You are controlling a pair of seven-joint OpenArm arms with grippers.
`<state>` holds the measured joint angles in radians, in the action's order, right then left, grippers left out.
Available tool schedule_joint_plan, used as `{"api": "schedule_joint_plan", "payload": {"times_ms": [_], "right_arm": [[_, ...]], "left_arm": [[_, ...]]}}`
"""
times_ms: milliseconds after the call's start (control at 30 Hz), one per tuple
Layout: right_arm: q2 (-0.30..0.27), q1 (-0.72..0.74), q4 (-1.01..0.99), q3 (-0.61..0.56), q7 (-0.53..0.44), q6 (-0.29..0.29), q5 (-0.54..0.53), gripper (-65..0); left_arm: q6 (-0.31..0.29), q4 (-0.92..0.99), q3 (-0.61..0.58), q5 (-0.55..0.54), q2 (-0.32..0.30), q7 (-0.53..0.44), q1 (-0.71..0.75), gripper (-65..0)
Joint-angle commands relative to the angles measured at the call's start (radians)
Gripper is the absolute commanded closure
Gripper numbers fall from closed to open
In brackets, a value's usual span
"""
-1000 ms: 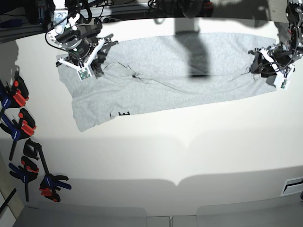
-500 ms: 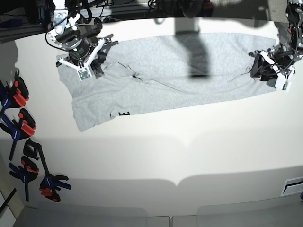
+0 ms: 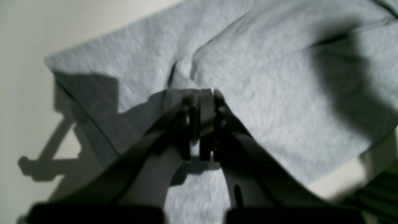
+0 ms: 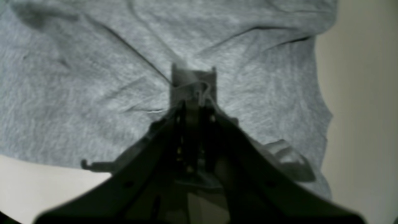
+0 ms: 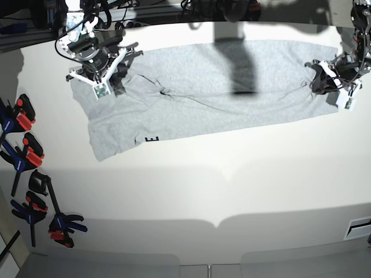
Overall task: Fold the T-shirt properly
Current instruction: 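Move the right gripper to the folded edge corner and grasp it, then pull both grippers apart to straighten the folded shirt strip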
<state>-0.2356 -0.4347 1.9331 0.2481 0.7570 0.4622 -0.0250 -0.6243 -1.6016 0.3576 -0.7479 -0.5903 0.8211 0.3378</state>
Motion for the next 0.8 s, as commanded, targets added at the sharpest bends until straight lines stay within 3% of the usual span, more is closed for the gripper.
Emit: {"api": "schedule_joint_plan", "payload": {"times_ms": [0,300,467,633,767], "right_arm": [[-0.011,0.003,0.023,0.016,-0.014,-0.022,0.008,0.0],[-0.011,0.002,0.023,0.133,-0.011,-0.056,-0.005,0.0],[-0.011,0.002,0.023,0.158,-0.008,-0.056,-0.012,0.0],[-0.011,0.002,0.023,0.158,-0.008,-0.056,-0.012,0.0],[-0.011,0.002,0.023,0.158,-0.008,-0.056,-0.011,0.0]], "left_arm": [[-0.005,-0.015,0.01,-0.021,-0.028,-0.001,-0.006,0.0],[-0.005,-0.015,0.01,-0.021,-0.124,0.024,-0.005,0.0],[-0.005,-0.015,0.01,-0.044,-0.137,0.04,-0.005,0.0],[-0.013,-0.015,0.01,-0.225,-0.142,0.176,-0.005,0.0],[-0.074,-0.015,0.01,-0.393,-0.142,0.323,-0.005,0.0]]}}
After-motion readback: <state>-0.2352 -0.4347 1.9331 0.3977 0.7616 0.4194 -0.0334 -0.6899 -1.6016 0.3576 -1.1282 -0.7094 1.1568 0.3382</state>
